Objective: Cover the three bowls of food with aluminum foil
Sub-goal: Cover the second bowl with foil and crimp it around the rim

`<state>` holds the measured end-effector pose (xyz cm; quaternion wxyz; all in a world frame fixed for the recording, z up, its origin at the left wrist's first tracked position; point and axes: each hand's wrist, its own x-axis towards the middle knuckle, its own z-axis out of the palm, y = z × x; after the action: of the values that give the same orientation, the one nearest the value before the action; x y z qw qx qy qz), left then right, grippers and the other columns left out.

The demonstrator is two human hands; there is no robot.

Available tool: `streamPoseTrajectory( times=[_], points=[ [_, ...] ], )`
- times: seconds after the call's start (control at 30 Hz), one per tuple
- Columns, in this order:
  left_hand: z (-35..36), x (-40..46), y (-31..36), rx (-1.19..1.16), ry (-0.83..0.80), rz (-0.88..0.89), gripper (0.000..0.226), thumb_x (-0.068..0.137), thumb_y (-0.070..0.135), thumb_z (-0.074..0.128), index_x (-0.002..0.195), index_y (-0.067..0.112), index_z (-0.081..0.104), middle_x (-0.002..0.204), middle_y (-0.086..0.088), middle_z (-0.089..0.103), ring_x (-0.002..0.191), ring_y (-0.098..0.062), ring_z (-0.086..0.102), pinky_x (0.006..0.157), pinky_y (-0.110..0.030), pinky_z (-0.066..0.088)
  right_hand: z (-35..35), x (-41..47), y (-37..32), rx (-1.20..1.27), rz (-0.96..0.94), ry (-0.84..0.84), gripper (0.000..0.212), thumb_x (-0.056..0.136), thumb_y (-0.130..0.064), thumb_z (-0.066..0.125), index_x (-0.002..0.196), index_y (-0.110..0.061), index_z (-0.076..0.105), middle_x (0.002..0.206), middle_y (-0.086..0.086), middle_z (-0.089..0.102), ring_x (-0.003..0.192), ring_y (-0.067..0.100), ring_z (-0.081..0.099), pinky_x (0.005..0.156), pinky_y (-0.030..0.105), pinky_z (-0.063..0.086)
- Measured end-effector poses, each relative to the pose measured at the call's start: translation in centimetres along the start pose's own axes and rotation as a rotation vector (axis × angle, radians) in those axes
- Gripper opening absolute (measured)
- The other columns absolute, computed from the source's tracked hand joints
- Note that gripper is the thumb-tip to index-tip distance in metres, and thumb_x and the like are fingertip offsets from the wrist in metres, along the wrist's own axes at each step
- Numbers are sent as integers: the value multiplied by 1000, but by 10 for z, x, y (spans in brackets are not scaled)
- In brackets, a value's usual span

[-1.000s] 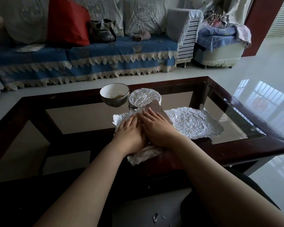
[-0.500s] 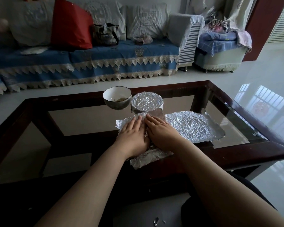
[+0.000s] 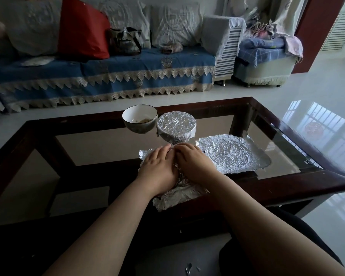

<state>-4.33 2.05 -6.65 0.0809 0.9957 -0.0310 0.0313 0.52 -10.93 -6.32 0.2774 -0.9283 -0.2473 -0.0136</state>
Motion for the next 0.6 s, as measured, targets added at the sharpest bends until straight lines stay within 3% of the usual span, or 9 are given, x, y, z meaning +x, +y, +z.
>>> streamPoseTrajectory(
  times=[0.17, 0.37, 0.47, 0.6],
  points=[
    [0, -1, -1, 5, -29, 3, 57, 93, 37, 34, 148, 33, 17, 160, 2, 9, 142, -32, 14, 116, -45, 14, -8, 11, 0, 314, 237, 5, 36, 97, -26, 46, 131, -19, 57, 131, 6, 61, 119, 22, 56, 94, 29, 41],
    [0, 1, 0, 53, -12, -3, 58, 92, 40, 35, 148, 32, 21, 159, 1, 12, 136, -34, 23, 112, -45, 21, -7, 12, 5, 595, 299, -5, 32, 98, -19, 48, 125, -11, 61, 125, 10, 63, 115, 22, 58, 99, 32, 42],
    [-1, 0, 0, 31, -7, 0, 55, 93, 39, 34, 147, 32, 22, 159, 1, 14, 136, -33, 24, 111, -45, 22, -11, -2, 7, 438, 181, -48, 47, 96, -39, 50, 135, -13, 51, 140, 10, 51, 127, 19, 49, 107, 33, 37],
    [-1, -1, -2, -3, -27, 0, 59, 94, 36, 35, 150, 30, 18, 161, 3, 8, 138, -33, 21, 112, -44, 21, -13, -30, 10, 97, 7, -126, 81, 81, -66, 51, 148, -26, 30, 160, -3, 15, 146, 18, 15, 117, 41, 19]
  ],
)
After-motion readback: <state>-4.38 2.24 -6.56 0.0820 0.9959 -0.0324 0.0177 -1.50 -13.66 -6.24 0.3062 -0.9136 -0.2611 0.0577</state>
